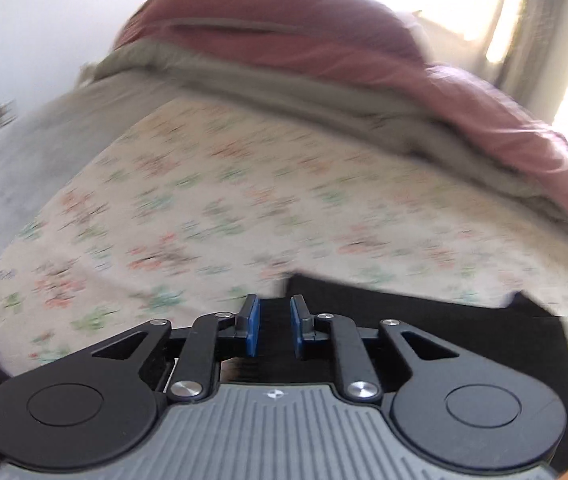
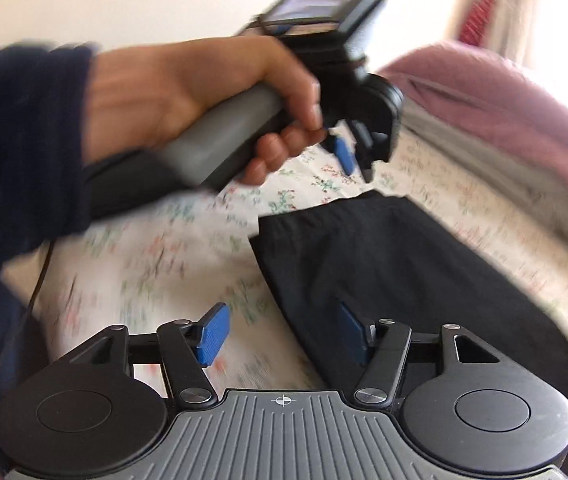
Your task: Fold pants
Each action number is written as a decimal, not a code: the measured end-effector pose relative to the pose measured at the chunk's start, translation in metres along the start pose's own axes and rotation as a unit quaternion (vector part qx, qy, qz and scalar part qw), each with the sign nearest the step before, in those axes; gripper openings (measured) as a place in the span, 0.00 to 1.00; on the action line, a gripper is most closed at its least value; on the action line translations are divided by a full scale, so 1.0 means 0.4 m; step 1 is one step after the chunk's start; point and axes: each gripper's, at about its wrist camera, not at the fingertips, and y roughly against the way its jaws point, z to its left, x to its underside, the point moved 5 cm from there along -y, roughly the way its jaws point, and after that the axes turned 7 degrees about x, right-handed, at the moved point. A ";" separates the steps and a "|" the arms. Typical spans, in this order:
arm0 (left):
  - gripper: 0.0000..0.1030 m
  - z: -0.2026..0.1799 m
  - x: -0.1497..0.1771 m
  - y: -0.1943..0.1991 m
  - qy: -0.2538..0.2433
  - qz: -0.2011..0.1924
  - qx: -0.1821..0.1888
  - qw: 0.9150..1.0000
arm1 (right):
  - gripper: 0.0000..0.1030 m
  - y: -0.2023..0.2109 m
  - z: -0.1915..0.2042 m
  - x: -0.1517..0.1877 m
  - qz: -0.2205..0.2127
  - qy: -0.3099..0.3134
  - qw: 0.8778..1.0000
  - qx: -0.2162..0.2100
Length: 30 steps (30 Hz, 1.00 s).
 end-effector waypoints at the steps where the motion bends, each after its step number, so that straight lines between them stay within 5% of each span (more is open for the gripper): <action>1: 0.27 -0.036 0.004 0.006 -0.006 -0.002 0.021 1.000 | 0.57 0.023 -0.018 0.012 0.005 0.015 1.000 0.011; 3: 0.27 -0.115 0.027 0.006 -0.022 0.008 0.065 0.998 | 0.58 0.083 -0.103 0.042 0.013 0.002 0.999 0.041; 7: 0.27 -0.245 0.103 -0.035 -0.069 0.054 0.097 0.991 | 0.52 0.153 -0.363 0.171 0.045 -0.157 0.982 0.095; 9: 0.27 -0.290 0.138 -0.063 -0.085 0.075 0.101 0.988 | 0.18 0.158 -0.459 0.249 0.073 -0.214 0.966 0.125; 11: 0.27 -0.322 0.167 -0.089 -0.093 0.093 0.098 0.986 | 0.16 0.156 -0.515 0.307 0.106 -0.235 0.954 0.155; 18: 0.27 -0.332 0.215 -0.175 -0.106 0.137 0.045 0.984 | 0.14 0.096 -0.549 0.437 0.207 -0.247 0.936 0.140; 30: 0.27 -0.344 0.211 -0.189 -0.106 0.116 0.034 0.987 | 0.12 0.111 -0.574 0.456 0.203 -0.277 0.932 0.117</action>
